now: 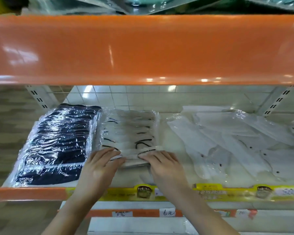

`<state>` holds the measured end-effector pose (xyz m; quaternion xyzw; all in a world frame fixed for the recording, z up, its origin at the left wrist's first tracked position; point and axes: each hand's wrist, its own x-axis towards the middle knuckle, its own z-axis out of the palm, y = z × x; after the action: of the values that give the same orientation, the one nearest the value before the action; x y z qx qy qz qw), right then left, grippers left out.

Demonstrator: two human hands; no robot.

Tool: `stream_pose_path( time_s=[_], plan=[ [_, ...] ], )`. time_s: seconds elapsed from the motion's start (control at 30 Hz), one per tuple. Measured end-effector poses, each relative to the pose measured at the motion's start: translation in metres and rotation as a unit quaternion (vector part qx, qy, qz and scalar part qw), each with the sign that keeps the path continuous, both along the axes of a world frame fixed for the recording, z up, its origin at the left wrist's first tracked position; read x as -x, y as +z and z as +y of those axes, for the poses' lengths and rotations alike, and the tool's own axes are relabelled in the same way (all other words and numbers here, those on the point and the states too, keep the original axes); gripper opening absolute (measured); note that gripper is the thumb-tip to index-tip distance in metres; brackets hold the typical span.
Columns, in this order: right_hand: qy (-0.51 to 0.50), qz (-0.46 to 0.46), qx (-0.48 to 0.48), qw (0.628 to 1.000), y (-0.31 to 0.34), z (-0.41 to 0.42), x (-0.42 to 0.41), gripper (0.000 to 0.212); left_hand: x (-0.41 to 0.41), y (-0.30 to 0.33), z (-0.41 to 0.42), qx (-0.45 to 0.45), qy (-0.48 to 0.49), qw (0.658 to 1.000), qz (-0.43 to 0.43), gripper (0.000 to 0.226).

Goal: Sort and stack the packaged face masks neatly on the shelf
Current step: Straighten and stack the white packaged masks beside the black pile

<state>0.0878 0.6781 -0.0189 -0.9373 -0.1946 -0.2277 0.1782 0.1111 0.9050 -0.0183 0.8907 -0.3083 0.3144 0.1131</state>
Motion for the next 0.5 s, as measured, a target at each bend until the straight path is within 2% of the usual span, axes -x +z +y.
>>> stream_pose_path(
  time_s=[0.33, 0.5],
  plan=[
    [-0.022, 0.044, 0.075, 0.996, -0.014, 0.018, 0.012, 0.051, 0.005, -0.024, 0.02, 0.004, 0.038, 0.997, 0.06, 0.022],
    [-0.036, 0.037, 0.084, 0.995, -0.009, 0.021, 0.014, 0.059, 0.007, -0.026, 0.018, -0.009, 0.056, 0.996, 0.074, 0.038]
  ],
)
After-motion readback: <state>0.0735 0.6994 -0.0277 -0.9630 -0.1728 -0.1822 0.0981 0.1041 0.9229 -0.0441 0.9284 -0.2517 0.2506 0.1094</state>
